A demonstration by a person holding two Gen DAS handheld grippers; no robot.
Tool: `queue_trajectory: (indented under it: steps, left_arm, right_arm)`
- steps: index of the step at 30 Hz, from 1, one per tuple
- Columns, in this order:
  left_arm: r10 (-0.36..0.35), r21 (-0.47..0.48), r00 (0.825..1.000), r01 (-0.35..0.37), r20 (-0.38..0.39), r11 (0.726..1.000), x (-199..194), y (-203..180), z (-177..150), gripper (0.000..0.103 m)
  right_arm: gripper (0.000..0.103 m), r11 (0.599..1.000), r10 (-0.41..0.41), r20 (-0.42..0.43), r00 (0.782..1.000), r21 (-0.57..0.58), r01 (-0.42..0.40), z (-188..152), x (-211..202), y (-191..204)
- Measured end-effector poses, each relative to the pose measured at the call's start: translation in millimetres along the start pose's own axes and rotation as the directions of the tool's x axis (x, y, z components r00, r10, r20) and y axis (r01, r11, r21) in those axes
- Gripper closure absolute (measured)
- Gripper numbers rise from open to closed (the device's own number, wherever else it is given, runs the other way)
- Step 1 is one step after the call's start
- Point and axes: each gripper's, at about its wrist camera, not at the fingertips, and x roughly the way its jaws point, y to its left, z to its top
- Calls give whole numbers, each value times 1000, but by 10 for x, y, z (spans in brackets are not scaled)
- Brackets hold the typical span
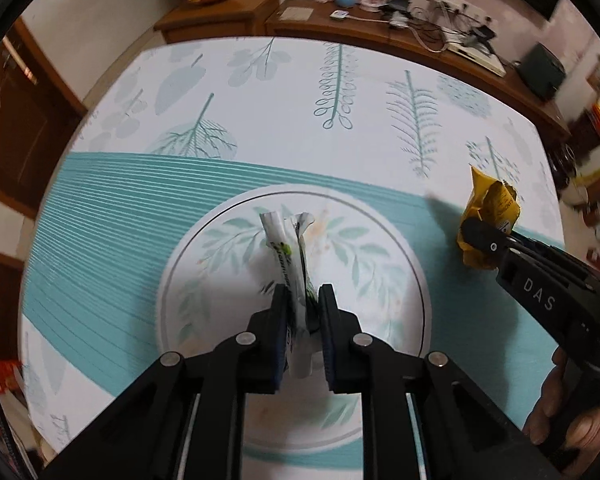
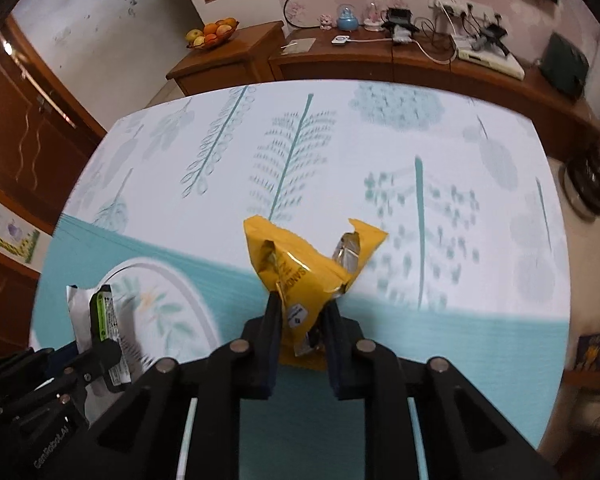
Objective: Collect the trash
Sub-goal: 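Grasp the yellow snack bag with the right tool while the left grasps the silver wrapper, then carry snack bag and wrapper down to the black bin and open both tools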
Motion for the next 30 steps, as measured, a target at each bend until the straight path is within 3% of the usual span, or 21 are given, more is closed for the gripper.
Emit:
queue_trajectory:
  steps: [14,19,30]
  left_arm:
    - [-157,153,985,144,76,978,-1149,784,-1100,90]
    - [-236,237,966,207,101,949,-1581,1104,-1522,90]
    - [-416,355,905,360,92,862,-2172,1757,-2325,90]
  right_arm:
    - [88,980,93,123,988,166,-113,-1090,-1230,552]
    - [88,947,129,168,977,272,-172,-1675,-1679,829]
    - [88,901,62,233,971,406,-155,-2966,-2271,1604]
